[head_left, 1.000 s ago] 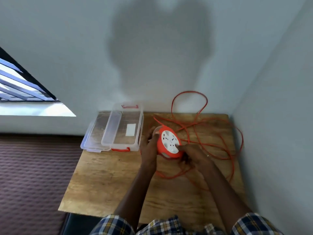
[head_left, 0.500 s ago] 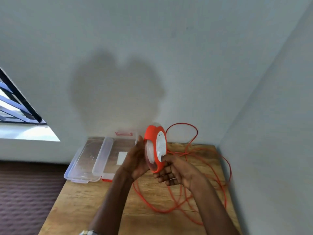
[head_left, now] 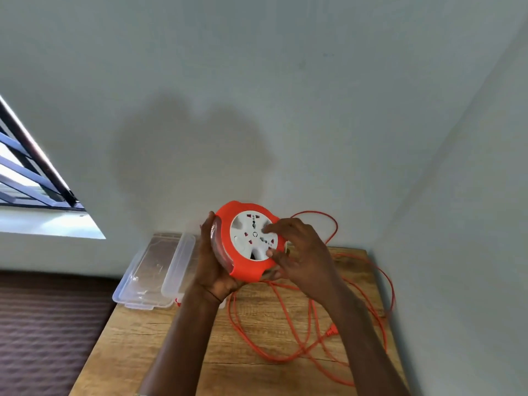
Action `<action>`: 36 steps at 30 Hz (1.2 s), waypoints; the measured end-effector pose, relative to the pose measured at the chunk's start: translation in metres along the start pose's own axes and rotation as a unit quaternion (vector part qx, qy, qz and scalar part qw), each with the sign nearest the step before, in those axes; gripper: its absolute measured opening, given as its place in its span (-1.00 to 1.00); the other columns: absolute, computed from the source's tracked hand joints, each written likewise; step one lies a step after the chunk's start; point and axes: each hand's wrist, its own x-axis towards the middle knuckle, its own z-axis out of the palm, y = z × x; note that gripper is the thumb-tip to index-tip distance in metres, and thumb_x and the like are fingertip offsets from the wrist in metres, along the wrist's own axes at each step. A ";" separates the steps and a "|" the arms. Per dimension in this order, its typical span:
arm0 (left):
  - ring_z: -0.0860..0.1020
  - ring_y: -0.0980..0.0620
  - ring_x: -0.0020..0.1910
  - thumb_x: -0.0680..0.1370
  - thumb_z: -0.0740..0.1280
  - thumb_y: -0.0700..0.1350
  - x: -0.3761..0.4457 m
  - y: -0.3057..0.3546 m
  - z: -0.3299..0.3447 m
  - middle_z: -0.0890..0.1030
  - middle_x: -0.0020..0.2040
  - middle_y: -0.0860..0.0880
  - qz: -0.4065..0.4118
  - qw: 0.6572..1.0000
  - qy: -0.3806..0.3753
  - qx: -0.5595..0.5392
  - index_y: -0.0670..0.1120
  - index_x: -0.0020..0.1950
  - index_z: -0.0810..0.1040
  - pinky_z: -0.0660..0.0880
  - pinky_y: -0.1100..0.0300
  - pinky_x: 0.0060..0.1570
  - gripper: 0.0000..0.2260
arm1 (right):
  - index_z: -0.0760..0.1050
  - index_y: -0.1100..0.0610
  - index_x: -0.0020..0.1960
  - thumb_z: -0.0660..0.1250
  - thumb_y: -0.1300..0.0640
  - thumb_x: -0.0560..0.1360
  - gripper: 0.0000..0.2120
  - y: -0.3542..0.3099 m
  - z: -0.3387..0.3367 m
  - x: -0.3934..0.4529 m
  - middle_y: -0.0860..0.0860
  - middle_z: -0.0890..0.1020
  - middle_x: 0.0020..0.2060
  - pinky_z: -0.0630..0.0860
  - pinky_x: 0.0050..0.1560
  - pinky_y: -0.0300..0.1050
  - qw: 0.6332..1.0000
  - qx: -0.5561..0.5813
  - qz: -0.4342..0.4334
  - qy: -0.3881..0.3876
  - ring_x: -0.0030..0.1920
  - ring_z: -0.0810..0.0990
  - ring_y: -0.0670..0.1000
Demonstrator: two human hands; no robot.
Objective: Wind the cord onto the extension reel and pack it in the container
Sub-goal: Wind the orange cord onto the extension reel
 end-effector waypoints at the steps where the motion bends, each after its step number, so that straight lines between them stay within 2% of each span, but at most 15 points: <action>1: 0.38 -0.37 0.56 0.55 0.28 0.47 -0.001 0.001 0.000 0.38 0.62 -0.27 -0.006 1.000 -0.012 -0.003 -0.07 0.64 0.39 0.23 -0.43 0.54 -0.16 | 0.54 -0.21 0.30 0.47 0.01 0.53 -0.64 0.000 0.002 -0.001 -0.22 0.53 0.31 0.45 0.19 -0.20 1.000 -0.003 -0.014 -0.009 0.30 0.45 -0.10; 3: 0.46 -0.37 0.50 0.53 0.35 0.46 -0.003 0.003 -0.001 0.42 0.59 -0.27 -0.013 1.000 -0.016 0.008 -0.07 0.61 0.44 0.38 -0.43 0.45 -0.17 | 0.53 -0.25 0.34 0.45 -0.01 0.54 -0.60 0.001 0.009 -0.002 -0.23 0.50 0.33 0.39 0.17 -0.29 1.000 0.001 -0.021 -0.016 0.32 0.41 -0.11; 7: 0.53 -0.35 0.46 0.48 0.42 0.46 -0.006 0.003 -0.002 0.51 0.53 -0.26 0.000 0.998 0.026 0.060 -0.03 0.53 0.55 0.53 -0.32 0.29 -0.21 | 0.38 -0.33 0.47 0.43 -0.10 0.53 -0.45 -0.001 0.011 0.000 -0.16 0.51 0.29 0.47 0.17 -0.11 0.996 -0.071 -0.015 -0.045 0.27 0.37 -0.10; 10: 0.65 -0.28 0.31 0.35 0.54 0.43 -0.006 -0.002 0.007 0.62 0.42 -0.25 0.027 0.994 0.063 0.085 -0.03 0.42 0.66 0.63 -0.23 0.18 -0.22 | 0.33 -0.37 0.47 0.46 -0.13 0.48 -0.38 -0.005 0.008 0.001 -0.17 0.55 0.20 0.51 0.09 -0.10 0.993 -0.105 -0.018 -0.048 0.19 0.41 -0.08; 12: 0.66 -0.27 0.29 0.34 0.56 0.40 -0.006 -0.005 0.013 0.63 0.40 -0.26 0.054 0.991 0.083 0.093 -0.06 0.41 0.67 0.64 -0.21 0.20 -0.22 | 0.35 -0.38 0.44 0.46 -0.23 0.40 -0.36 -0.009 0.011 -0.002 -0.23 0.59 0.06 0.54 -0.07 -0.17 0.995 -0.104 0.000 -0.001 0.08 0.51 -0.12; 15: 0.64 -0.27 0.29 0.41 0.52 0.37 -0.005 -0.005 0.024 0.64 0.36 -0.28 0.068 0.989 0.085 0.105 -0.11 0.40 0.66 0.60 -0.20 0.27 -0.27 | 0.53 -0.22 0.30 0.36 -0.47 0.31 -0.37 -0.020 0.027 0.001 -0.20 0.68 -0.20 0.57 -0.24 -0.22 0.987 -0.019 0.110 0.116 -0.17 0.66 -0.18; 17: 0.69 -0.25 0.21 0.41 0.51 0.39 -0.002 -0.005 0.027 0.67 0.31 -0.26 0.071 0.986 0.103 0.109 -0.09 0.33 0.71 0.65 -0.17 0.19 -0.31 | 0.57 -0.13 0.19 0.30 -0.53 0.31 -0.37 -0.024 0.033 0.008 -0.11 0.73 -0.16 0.62 -0.23 -0.16 0.975 0.019 0.173 0.142 -0.15 0.72 -0.10; 20: 0.69 -0.23 0.22 0.54 0.31 0.41 0.000 -0.001 0.025 0.67 0.33 -0.24 0.057 0.988 0.111 0.093 -0.07 0.36 0.70 0.65 -0.16 0.21 -0.35 | 0.61 -0.09 0.19 0.24 -0.51 0.44 -0.41 -0.017 0.022 0.015 -0.10 0.74 -0.15 0.51 -0.33 -0.26 0.985 -0.045 0.126 0.107 -0.21 0.70 -0.12; 22: 0.66 -0.23 0.27 0.57 0.26 0.41 -0.001 0.005 0.022 0.64 0.38 -0.23 0.045 0.989 0.108 0.092 -0.07 0.42 0.66 0.57 -0.19 0.31 -0.33 | 0.59 -0.15 0.20 0.33 -0.35 0.52 -0.62 -0.008 0.006 0.017 -0.16 0.69 -0.22 0.47 -0.31 -0.24 0.989 -0.069 0.080 0.106 -0.23 0.64 -0.16; 23: 0.66 -0.24 0.27 0.57 0.25 0.42 0.000 0.009 0.021 0.63 0.40 -0.23 0.038 0.989 0.104 0.093 -0.06 0.43 0.65 0.54 -0.20 0.33 -0.32 | 0.55 -0.22 0.24 0.40 -0.25 0.52 -0.67 -0.003 0.000 0.017 -0.20 0.66 -0.16 0.50 -0.25 -0.22 0.993 -0.059 0.054 0.083 -0.16 0.62 -0.17; 25: 0.66 -0.26 0.27 0.56 0.28 0.44 0.000 0.016 0.020 0.63 0.40 -0.23 0.012 0.992 0.088 0.093 -0.05 0.44 0.64 0.54 -0.22 0.32 -0.31 | 0.47 -0.33 0.33 0.47 -0.10 0.50 -0.56 0.007 -0.005 0.014 -0.27 0.58 0.11 0.50 -0.05 -0.23 0.999 -0.033 0.003 -0.015 0.09 0.53 -0.19; 27: 0.66 -0.28 0.27 0.53 0.32 0.45 0.001 0.019 0.018 0.63 0.40 -0.22 -0.019 0.992 0.078 0.094 -0.04 0.46 0.62 0.55 -0.25 0.29 -0.29 | 0.47 -0.39 0.37 0.48 0.00 0.50 -0.49 0.012 -0.003 0.011 -0.27 0.50 0.25 0.44 0.10 -0.27 0.996 -0.020 -0.024 -0.080 0.23 0.43 -0.17; 29: 0.67 -0.28 0.25 0.53 0.32 0.46 0.002 0.020 0.015 0.64 0.39 -0.22 -0.038 0.992 0.079 0.096 -0.03 0.46 0.63 0.60 -0.24 0.23 -0.29 | 0.44 -0.42 0.38 0.48 -0.03 0.51 -0.47 0.016 0.000 0.011 -0.28 0.49 0.23 0.40 0.09 -0.32 0.996 -0.016 -0.027 -0.084 0.24 0.39 -0.20; 33: 0.70 -0.26 0.21 0.56 0.25 0.47 0.005 0.018 0.016 0.67 0.35 -0.22 -0.049 0.989 0.094 0.101 -0.01 0.39 0.68 0.63 -0.23 0.19 -0.32 | 0.37 -0.44 0.41 0.47 -0.20 0.43 -0.40 0.016 0.004 0.011 -0.33 0.52 0.07 0.36 -0.10 -0.34 0.997 -0.067 -0.014 -0.038 0.09 0.41 -0.22; 36: 0.70 -0.27 0.21 0.56 0.27 0.46 0.007 0.016 0.018 0.67 0.35 -0.23 -0.049 0.988 0.105 0.100 -0.04 0.39 0.68 0.63 -0.22 0.19 -0.32 | 0.40 -0.40 0.38 0.44 -0.41 0.34 -0.37 0.011 0.008 0.009 -0.31 0.63 -0.04 0.49 -0.16 -0.25 0.998 -0.050 0.019 0.021 -0.01 0.55 -0.19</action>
